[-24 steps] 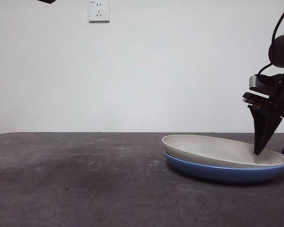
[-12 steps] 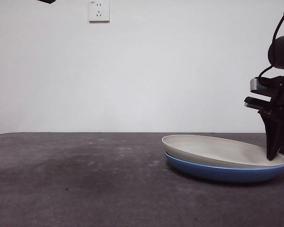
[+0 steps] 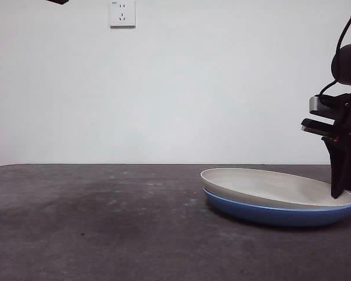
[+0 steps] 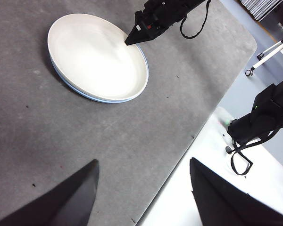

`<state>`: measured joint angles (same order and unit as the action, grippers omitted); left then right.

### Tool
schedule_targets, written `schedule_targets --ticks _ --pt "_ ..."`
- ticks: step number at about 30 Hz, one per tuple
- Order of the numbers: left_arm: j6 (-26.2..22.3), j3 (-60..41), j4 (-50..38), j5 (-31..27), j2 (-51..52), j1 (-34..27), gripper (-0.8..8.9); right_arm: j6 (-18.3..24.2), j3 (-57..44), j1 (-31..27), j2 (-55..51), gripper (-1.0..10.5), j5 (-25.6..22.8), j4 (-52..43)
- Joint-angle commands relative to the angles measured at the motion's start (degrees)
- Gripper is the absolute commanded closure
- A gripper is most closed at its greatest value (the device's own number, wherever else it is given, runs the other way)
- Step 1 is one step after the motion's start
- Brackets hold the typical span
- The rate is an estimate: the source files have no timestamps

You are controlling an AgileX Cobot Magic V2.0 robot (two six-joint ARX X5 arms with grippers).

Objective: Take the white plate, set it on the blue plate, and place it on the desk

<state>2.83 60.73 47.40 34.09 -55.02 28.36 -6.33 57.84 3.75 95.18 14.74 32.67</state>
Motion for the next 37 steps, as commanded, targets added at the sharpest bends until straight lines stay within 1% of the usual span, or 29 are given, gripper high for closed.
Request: schedule_targets --ticks 1,8,12,18,20,26,30,37 --pt "-0.68 0.59 -0.48 0.28 -0.37 0.37 5.05 -0.63 0.24 0.20 0.35 9.4 -0.81 0.11" --pt "-0.68 0.59 -0.50 0.26 -0.37 0.37 5.05 -2.05 0.24 0.20 -5.09 9.4 0.94 -0.39" --pt "-0.68 0.59 -0.52 0.26 -0.37 0.37 5.05 -3.13 0.24 0.42 -9.18 9.4 4.00 -0.55" --pt "-0.68 0.59 -0.66 0.26 -0.37 0.37 5.05 -5.14 1.42 3.54 -12.72 9.4 4.37 -0.72" --pt "-0.68 0.59 -0.63 0.26 -0.37 0.37 5.05 -5.95 2.08 5.07 -12.72 9.4 4.33 -1.01" --pt "-0.68 0.59 -0.61 0.26 -0.37 0.37 5.05 -10.29 2.25 10.82 -12.33 9.4 4.22 -6.01" --pt "-0.68 0.59 -0.61 0.26 -0.37 0.37 5.05 -12.17 2.27 14.29 -10.86 9.4 2.95 -8.70" --pt "-0.66 0.59 -0.61 0.28 -0.37 0.37 5.05 -15.21 2.29 18.03 -5.70 9.4 1.70 -13.40"
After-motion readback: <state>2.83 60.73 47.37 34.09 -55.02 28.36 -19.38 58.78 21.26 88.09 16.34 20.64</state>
